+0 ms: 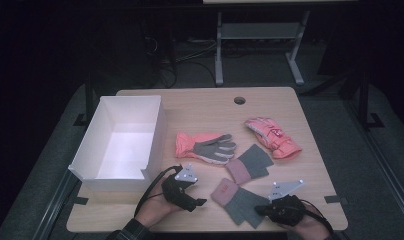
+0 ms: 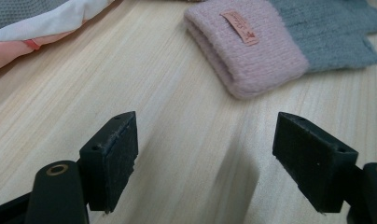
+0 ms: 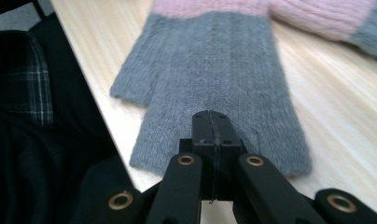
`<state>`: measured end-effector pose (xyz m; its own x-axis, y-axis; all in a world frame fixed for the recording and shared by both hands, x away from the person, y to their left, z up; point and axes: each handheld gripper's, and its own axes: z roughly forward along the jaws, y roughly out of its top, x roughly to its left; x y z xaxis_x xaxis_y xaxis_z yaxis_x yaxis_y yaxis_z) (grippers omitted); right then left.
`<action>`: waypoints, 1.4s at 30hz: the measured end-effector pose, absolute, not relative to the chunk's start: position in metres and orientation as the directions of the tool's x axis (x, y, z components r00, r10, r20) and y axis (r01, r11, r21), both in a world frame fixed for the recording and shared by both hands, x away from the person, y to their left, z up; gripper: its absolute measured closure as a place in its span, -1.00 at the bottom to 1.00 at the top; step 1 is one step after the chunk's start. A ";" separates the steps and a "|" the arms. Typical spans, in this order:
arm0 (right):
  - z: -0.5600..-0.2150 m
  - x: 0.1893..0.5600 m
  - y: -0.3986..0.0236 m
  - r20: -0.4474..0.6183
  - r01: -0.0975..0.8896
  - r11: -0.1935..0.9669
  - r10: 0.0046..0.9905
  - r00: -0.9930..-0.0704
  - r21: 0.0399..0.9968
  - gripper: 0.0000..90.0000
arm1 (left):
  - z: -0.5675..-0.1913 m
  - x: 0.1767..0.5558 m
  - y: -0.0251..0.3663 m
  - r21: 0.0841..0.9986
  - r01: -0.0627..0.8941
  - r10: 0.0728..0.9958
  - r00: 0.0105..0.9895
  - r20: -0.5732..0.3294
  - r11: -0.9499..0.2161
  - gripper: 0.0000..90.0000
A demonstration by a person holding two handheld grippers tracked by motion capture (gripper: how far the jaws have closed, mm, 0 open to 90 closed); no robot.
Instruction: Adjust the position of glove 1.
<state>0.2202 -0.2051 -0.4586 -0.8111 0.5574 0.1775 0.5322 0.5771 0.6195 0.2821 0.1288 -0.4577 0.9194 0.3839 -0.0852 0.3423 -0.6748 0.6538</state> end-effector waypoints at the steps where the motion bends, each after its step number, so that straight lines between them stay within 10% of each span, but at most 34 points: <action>1: -0.458 0.221 -0.207 0.172 0.534 0.577 0.564 -0.808 0.617 1.00 | -0.458 0.282 0.128 0.655 0.344 0.385 0.919 -0.088 -0.673 -0.51; 24: -0.457 0.269 -0.238 0.075 0.583 0.529 0.698 -0.712 0.617 1.00 | -0.458 0.281 0.128 0.657 0.344 0.379 0.920 -0.094 -0.671 -0.51; 42: -0.455 0.263 -0.167 0.088 0.476 0.613 0.552 -0.829 0.631 1.00 | -0.457 0.280 0.129 0.660 0.349 0.382 0.919 -0.101 -0.665 -0.52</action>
<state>0.2631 -0.1666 -0.4553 -0.8289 0.5524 0.0882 0.4755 0.6127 0.6312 0.2804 0.1290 -0.4570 0.9186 0.3821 -0.1009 0.3490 -0.6648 0.6604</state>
